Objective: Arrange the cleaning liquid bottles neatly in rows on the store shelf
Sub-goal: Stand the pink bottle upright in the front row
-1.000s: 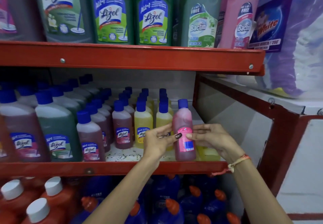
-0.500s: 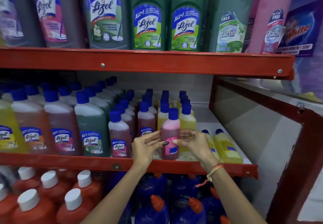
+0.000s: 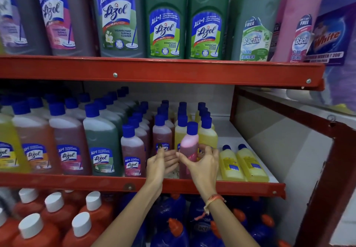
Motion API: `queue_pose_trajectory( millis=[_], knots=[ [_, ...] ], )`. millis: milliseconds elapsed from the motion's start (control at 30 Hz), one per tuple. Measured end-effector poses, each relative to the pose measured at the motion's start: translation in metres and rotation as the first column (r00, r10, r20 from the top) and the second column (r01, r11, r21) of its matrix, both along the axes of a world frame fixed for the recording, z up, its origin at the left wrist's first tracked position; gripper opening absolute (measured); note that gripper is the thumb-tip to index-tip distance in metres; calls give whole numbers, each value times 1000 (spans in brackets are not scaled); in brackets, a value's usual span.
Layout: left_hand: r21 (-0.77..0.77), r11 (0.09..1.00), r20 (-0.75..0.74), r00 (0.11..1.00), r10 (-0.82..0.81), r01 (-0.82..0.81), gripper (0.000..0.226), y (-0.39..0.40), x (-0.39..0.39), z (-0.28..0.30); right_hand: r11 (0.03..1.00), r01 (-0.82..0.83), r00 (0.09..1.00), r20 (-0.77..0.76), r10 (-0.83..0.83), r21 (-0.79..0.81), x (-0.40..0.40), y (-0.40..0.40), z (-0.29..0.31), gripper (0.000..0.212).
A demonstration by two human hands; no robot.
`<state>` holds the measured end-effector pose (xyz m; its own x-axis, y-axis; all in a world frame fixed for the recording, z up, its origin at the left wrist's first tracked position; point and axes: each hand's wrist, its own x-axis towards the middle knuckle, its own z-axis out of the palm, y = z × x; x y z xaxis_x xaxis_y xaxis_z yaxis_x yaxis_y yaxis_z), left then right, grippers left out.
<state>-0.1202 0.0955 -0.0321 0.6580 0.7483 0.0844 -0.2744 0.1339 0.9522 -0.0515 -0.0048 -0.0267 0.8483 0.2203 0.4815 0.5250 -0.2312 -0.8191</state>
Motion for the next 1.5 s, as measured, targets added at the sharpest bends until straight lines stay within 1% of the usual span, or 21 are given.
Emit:
queue_pose_trajectory(
  millis=[67,100,200,300,367,400,433,467,533,600,667,767,833,900,1000,1100,1200,1300,1367,1433,1500],
  knots=[
    [1,1000,-10,1000,-25,25,46,0,-2,0,1000,-16,1000,-9,16,-11,3,-1,1,68],
    [4,1000,-14,999,-29,29,47,0,-2,-1,999,-53,998,-21,53,-5,4,-4,2,66],
    [35,999,-41,999,-26,27,47,-3,-1,-1,966,-242,962,-111,251,89,11,-13,3,62],
    [101,994,-75,997,-21,28,47,-8,-3,-2,895,-416,868,-221,444,164,24,-24,3,57],
    [145,989,-82,996,-29,41,49,-13,-5,-2,824,-531,775,-281,566,197,29,-30,4,50],
    [165,985,-81,996,-36,49,50,-15,-6,-1,793,-578,737,-293,609,194,30,-31,5,48],
    [182,982,-80,996,-40,54,52,-18,-7,1,775,-609,720,-293,629,169,31,-33,6,47],
    [196,979,-77,996,-38,53,52,-20,-7,2,768,-624,716,-289,636,144,31,-33,5,46],
    [219,975,-66,997,-29,42,53,-22,-10,3,788,-603,744,-270,612,125,33,-35,2,45],
    [245,968,-73,997,-36,53,52,-23,-13,1,836,-532,796,-259,547,133,33,-38,-5,42],
    [263,962,-90,994,-55,77,51,-22,-17,-3,886,-454,854,-237,462,95,29,-41,-14,41],
    [277,957,-100,993,-62,88,49,-22,-21,-6,937,-350,928,-144,344,-15,18,-42,-23,41],
    [289,953,-102,993,-64,91,48,-22,-24,-8,953,-298,953,-74,293,-56,13,-39,-24,40],
    [304,950,-115,993,-38,72,49,-24,-27,-9,959,-278,960,-46,275,-63,8,-35,-23,39],
    [321,947,-129,991,40,4,59,-21,-34,-11,960,-276,960,-64,272,-50,0,-29,-19,39],
    [348,936,-134,985,110,-57,57,-12,-42,-15,952,-304,951,-72,300,-46,-10,-19,-18,39],
    [382,921,-147,979,144,-78,59,-5,-51,-17,946,-320,947,-51,318,-49,-21,-8,-17,40],
    [413,908,-168,976,142,-61,59,-4,-59,-15,944,-326,945,-49,324,-41,-25,-5,-16,41],
    [438,897,-187,970,153,-57,52,-11,-65,-10,938,-344,938,-57,341,-45,-25,-6,-16,40],
    [474,876,-182,963,201,-93,39,-21,-71,-5,932,-357,933,-68,353,-56,-24,-8,-15,38],
    [525,825,-113,944,310,-208,32,-35,-77,-3,932,-355,934,-82,349,-70,-22,-12,-15,36]
  ],
)
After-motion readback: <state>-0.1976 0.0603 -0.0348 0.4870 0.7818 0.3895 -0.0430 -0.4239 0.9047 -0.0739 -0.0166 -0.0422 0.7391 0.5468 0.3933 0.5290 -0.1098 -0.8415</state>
